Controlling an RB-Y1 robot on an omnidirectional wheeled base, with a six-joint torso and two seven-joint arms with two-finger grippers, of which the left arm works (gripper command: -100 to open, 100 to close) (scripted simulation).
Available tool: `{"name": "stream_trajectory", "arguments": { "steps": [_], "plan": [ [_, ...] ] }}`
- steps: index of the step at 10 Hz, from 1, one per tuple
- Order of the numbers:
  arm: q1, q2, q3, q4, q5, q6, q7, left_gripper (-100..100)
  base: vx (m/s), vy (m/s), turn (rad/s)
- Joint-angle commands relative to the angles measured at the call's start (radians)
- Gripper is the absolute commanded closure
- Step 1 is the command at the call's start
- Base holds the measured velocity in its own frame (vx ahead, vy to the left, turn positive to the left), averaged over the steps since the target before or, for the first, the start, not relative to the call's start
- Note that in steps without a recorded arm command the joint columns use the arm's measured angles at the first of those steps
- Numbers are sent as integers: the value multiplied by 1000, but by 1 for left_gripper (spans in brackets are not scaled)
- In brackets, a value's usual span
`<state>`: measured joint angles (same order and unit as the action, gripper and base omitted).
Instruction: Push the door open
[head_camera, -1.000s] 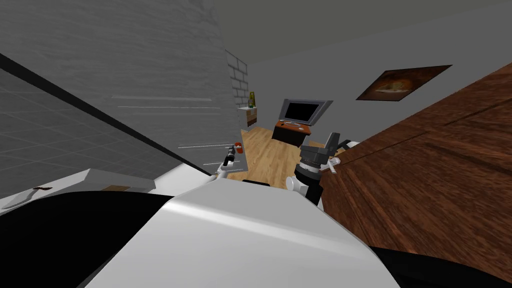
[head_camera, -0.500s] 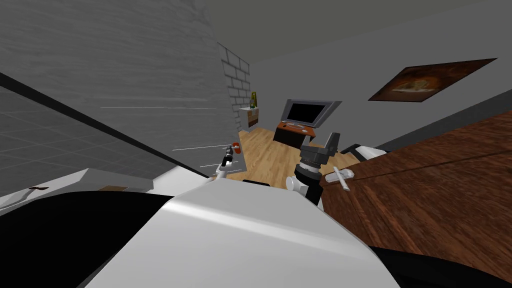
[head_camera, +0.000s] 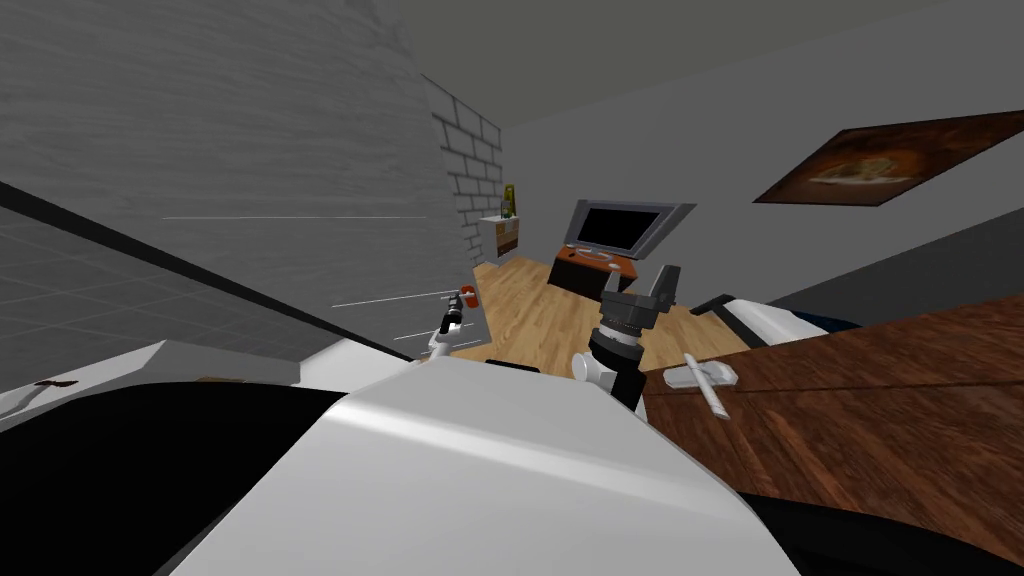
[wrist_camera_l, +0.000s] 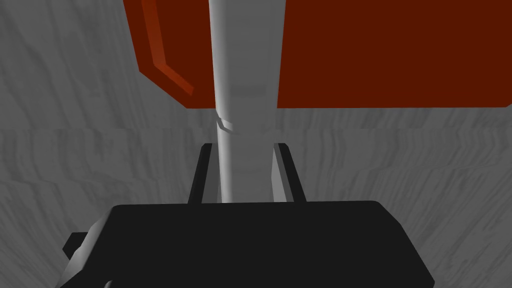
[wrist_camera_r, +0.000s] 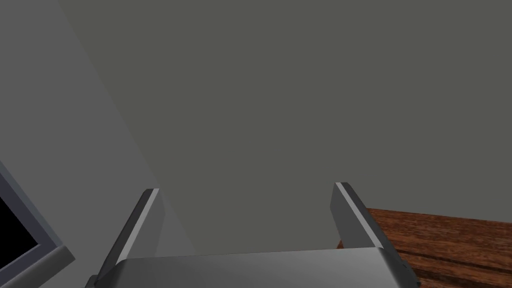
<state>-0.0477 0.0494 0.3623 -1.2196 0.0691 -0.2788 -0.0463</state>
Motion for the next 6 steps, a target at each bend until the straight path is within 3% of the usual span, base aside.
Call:
{"name": "stream_trajectory", "arguments": {
  "steps": [1, 6],
  "plan": [
    [0, 6, 23, -18, 3, 4, -5, 100, 202, -57, 79],
    [6, -4, 88, -27, 13, 6, -17, 100, 197, -48, 65]
  ]
}}
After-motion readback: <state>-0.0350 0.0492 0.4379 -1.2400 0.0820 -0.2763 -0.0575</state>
